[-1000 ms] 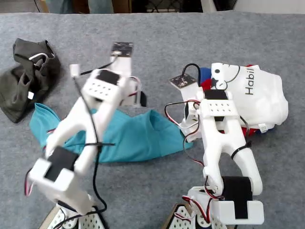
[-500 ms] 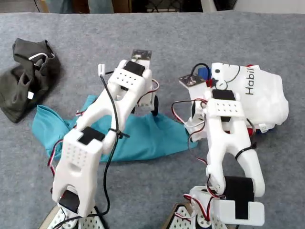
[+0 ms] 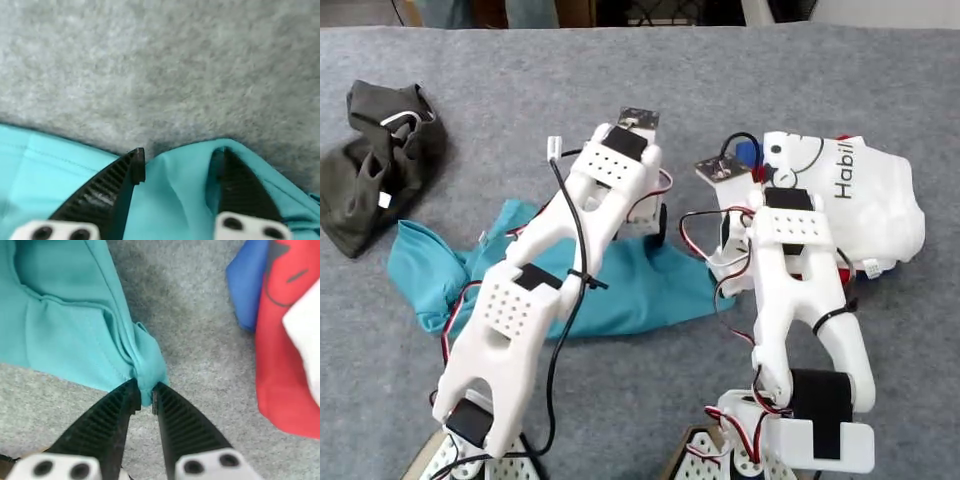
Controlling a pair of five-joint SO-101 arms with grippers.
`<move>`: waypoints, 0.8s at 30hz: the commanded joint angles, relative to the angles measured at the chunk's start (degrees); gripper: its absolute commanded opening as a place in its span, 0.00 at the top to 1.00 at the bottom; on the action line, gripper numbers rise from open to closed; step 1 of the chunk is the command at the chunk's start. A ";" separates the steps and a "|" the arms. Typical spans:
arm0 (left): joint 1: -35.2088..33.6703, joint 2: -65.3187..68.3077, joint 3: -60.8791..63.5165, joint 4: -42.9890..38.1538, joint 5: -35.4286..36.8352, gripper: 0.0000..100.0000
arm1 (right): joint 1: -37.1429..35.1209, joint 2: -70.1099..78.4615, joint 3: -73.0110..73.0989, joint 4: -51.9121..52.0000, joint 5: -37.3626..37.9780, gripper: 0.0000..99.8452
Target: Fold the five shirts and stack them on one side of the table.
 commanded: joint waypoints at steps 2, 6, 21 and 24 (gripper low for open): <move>2.51 2.02 -2.77 0.62 0.53 0.95 | 0.53 -0.75 -0.48 -0.62 0.00 0.99; 2.59 2.81 -3.82 1.85 0.53 0.96 | 0.18 -0.75 -0.48 -0.53 -0.26 0.99; -25.01 -10.29 -26.77 9.67 4.48 0.97 | -2.02 -0.84 -15.69 5.10 -0.35 0.99; -29.76 -17.49 -26.15 9.67 4.92 0.97 | -4.40 -0.84 -19.38 7.82 -0.35 0.99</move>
